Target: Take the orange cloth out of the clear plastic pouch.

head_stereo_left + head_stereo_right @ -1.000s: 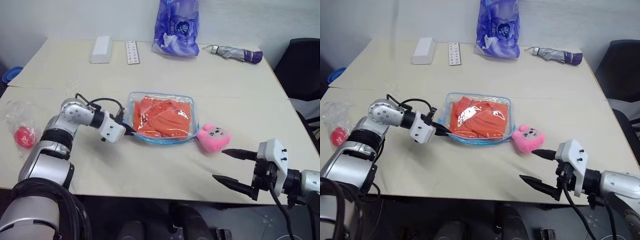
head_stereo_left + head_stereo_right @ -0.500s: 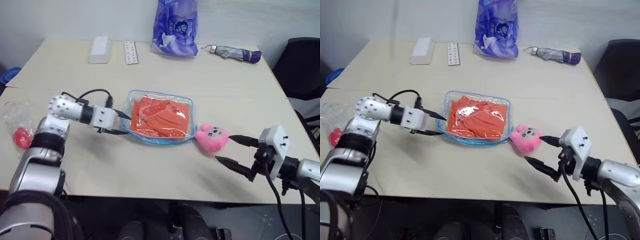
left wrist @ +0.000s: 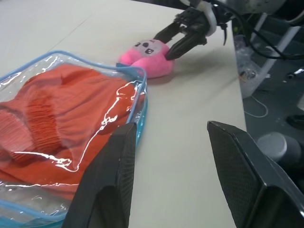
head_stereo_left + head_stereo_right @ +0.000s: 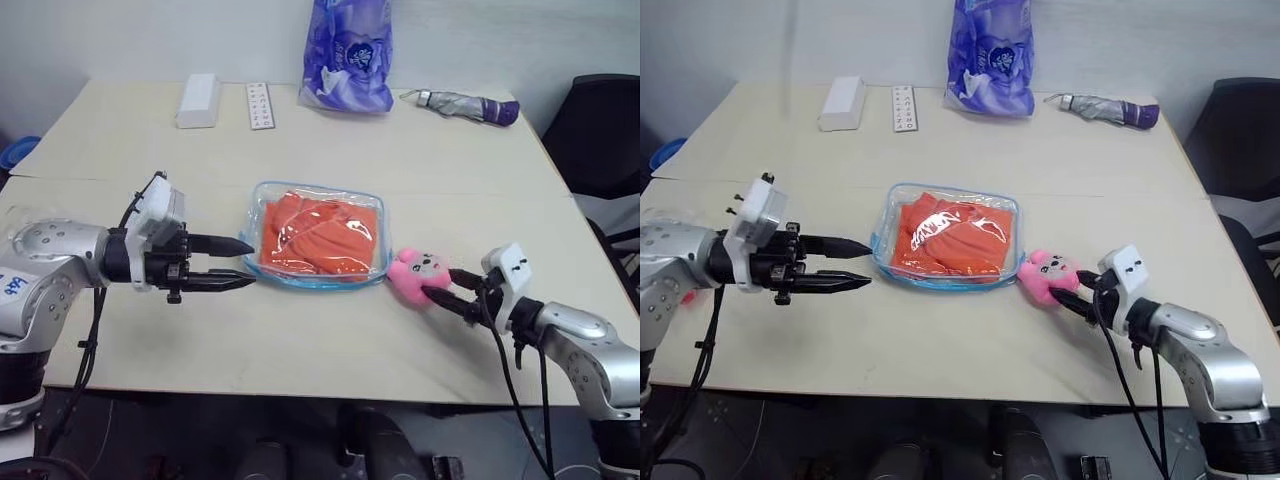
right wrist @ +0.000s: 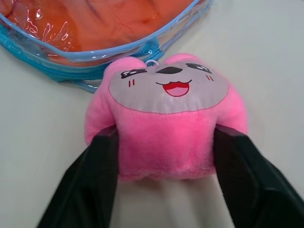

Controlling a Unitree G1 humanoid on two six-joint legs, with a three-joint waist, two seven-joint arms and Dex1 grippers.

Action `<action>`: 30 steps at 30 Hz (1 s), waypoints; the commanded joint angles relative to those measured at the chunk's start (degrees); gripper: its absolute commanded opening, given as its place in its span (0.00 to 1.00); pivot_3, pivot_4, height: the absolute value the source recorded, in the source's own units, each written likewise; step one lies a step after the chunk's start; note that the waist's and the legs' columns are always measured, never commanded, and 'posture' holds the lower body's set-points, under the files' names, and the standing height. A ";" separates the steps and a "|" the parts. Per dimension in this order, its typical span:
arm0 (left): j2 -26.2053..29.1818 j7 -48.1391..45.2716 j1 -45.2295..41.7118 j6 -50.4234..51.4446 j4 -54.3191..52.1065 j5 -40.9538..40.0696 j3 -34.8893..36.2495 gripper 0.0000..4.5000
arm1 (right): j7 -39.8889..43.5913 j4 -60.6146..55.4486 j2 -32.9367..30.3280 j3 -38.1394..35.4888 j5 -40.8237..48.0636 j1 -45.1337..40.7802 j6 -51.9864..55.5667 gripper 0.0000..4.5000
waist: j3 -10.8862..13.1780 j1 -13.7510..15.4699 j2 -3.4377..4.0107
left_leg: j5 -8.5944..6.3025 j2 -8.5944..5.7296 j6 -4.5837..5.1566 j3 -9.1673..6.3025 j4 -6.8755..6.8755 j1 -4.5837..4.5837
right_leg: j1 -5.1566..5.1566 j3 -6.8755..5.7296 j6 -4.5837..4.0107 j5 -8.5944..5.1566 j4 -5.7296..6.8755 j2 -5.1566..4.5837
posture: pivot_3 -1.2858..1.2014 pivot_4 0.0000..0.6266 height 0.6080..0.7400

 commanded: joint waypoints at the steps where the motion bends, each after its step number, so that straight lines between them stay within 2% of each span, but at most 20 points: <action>1: -0.44 1.93 0.22 -0.51 -2.55 0.03 2.20 0.55 | 1.71 -1.29 -0.07 -0.39 0.57 1.01 -0.38 0.35 | 0.00 0.00 0.00 | 0.00 0.01 -0.03 0.00 0.00 0.00 | 0.00 -0.01 0.00 0.00 -0.01 0.02 | 0.52 0.24 1.00; 6: -1.65 3.75 -0.81 -1.59 -1.88 1.46 1.79 0.55 | 4.11 -7.65 -2.34 -4.88 3.75 6.46 0.99 0.02 | 0.00 0.06 0.01 | 0.02 0.02 -0.10 -0.01 -0.01 0.00 | 0.00 -0.01 -0.03 -0.02 0.00 0.04 | 0.52 0.24 1.00; 11: -2.75 4.01 -1.98 -1.78 -1.85 2.04 0.82 0.55 | 8.15 -18.28 -5.23 -4.69 7.40 12.71 2.38 0.01 | 0.00 0.10 0.01 | 0.01 0.02 -0.11 -0.02 -0.01 0.00 | 0.00 -0.02 -0.03 -0.02 -0.01 0.04 | 0.52 0.24 1.00; 15: -4.34 3.74 -4.05 -1.79 -1.24 2.93 -1.26 0.55 | 7.97 -23.26 -4.08 3.12 6.45 11.19 2.64 0.01 | 0.00 -0.18 0.00 | 0.00 0.02 -0.15 0.02 0.00 0.04 | 0.02 0.03 -0.03 -0.02 0.00 0.07 | 0.52 0.24 1.00; 21: -6.10 3.15 -5.85 -2.29 -0.71 4.27 -3.74 0.55 | 6.95 -20.17 -2.63 13.10 -0.98 6.34 -0.01 0.01 | 0.00 -0.02 0.00 | 0.02 0.00 -0.18 0.00 0.00 0.04 | 0.01 -0.01 -0.04 -0.02 0.00 0.07 | 0.52 0.24 1.00; 25: -7.93 1.27 -5.99 -5.39 -0.24 7.62 -8.18 0.55 | 4.22 -13.84 3.66 19.09 -3.75 -0.12 1.53 0.25 | -0.02 -0.17 -0.02 | 0.03 -0.02 -0.20 0.01 0.07 0.03 | 0.03 -0.02 -0.04 -0.02 0.00 0.06 | 0.52 0.24 1.00; 30: -10.89 -2.09 -7.83 -8.80 1.19 11.00 -14.01 0.55 | 5.69 -15.58 1.75 18.98 -4.12 -0.11 2.74 0.64 | -0.02 -0.11 -0.02 | 0.06 0.02 -0.26 -0.04 0.06 0.03 | 0.00 -0.09 -0.13 -0.07 0.07 0.08 | 0.52 0.24 1.00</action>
